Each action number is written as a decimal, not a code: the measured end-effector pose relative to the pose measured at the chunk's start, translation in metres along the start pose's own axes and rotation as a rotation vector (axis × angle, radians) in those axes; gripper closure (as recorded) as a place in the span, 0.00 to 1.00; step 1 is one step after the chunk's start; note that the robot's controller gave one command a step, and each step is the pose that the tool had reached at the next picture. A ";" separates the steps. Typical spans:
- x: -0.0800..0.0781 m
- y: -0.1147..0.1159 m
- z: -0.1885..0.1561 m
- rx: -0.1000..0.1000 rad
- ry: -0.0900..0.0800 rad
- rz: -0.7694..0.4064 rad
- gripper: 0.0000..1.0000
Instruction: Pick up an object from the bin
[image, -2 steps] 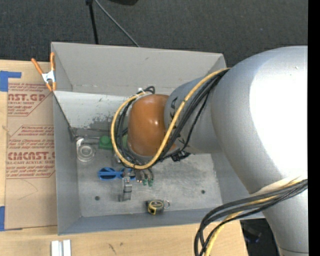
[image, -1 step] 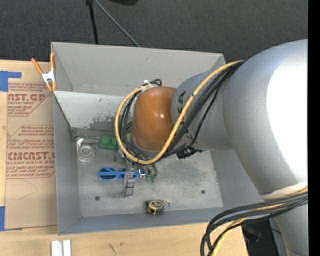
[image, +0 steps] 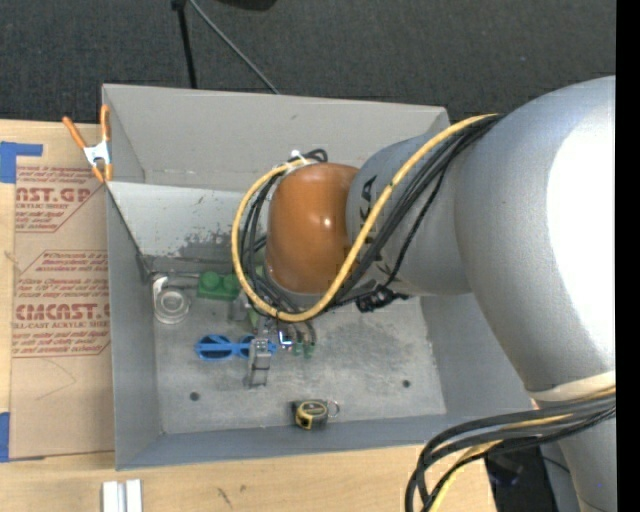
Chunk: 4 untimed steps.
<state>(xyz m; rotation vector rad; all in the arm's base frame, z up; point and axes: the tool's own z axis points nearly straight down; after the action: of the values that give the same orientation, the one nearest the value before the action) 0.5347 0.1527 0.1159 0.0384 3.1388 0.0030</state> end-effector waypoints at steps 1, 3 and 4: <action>0.002 -0.007 0.048 0.002 0.005 0.118 0.00; 0.001 -0.007 0.048 0.000 0.003 0.118 1.00; -0.001 -0.006 -0.012 -0.001 -0.003 0.118 1.00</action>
Offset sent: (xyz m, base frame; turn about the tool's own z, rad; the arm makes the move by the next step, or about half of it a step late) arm -0.0009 -0.0070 -0.0459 0.1166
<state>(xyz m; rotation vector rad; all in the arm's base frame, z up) 0.5351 0.1466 0.1277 0.2232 3.1277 0.0049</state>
